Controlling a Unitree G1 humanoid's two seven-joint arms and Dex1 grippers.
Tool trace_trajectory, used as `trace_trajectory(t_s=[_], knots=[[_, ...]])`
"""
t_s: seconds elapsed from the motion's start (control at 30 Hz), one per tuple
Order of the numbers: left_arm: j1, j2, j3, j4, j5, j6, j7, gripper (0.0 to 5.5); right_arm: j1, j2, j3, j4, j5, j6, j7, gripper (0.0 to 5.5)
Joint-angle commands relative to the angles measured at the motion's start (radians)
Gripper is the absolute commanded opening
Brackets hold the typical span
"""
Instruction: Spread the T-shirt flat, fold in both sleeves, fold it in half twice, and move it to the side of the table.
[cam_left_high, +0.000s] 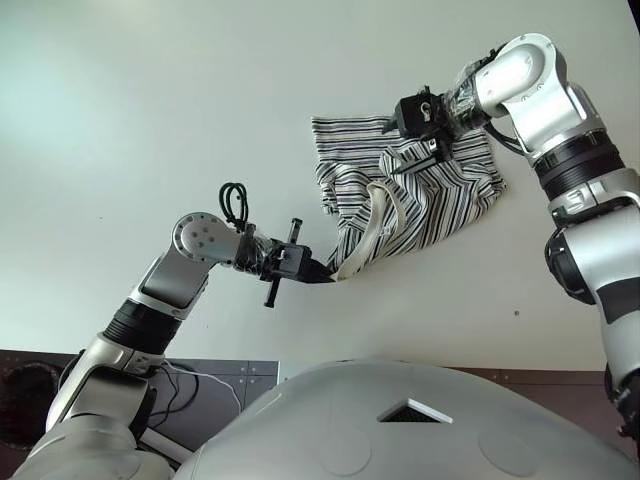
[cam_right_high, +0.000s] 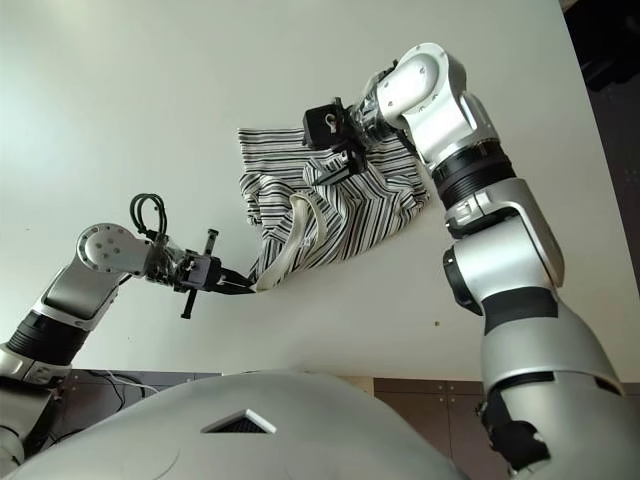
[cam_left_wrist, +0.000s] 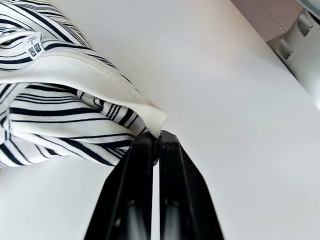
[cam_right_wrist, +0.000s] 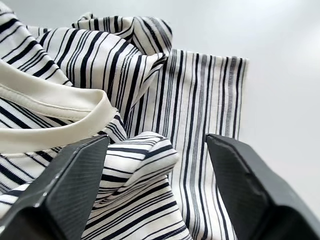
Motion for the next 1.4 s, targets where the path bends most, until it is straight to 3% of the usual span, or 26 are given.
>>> trace_trajectory(t_s=[0.03,0.23,0.4,0.87,1.4], knots=[[-0.017,0.005,-0.010,-0.018,0.008,0.005,-0.010,0.12,0.002,0.032,0.016,0.078,-0.031,-0.066,0.010,3.56],[-0.007,0.009,-0.016,-0.023,0.007,0.005,-0.003,0.12,-0.014,0.099,-0.011,0.108,-0.032,-0.099,-0.019,3.56],[0.005,0.006,-0.013,-0.029,0.010,0.009,0.014,0.12,-0.045,0.087,-0.044,0.077,-0.019,-0.103,0.029,3.56],[0.004,0.012,-0.024,-0.047,0.006,0.015,-0.004,0.12,0.067,0.091,0.017,0.141,-0.113,-0.197,-0.025,3.56],[0.038,0.034,-0.033,-0.084,0.005,0.015,0.001,0.10,0.142,0.098,0.048,0.110,-0.111,-0.197,0.013,0.56]])
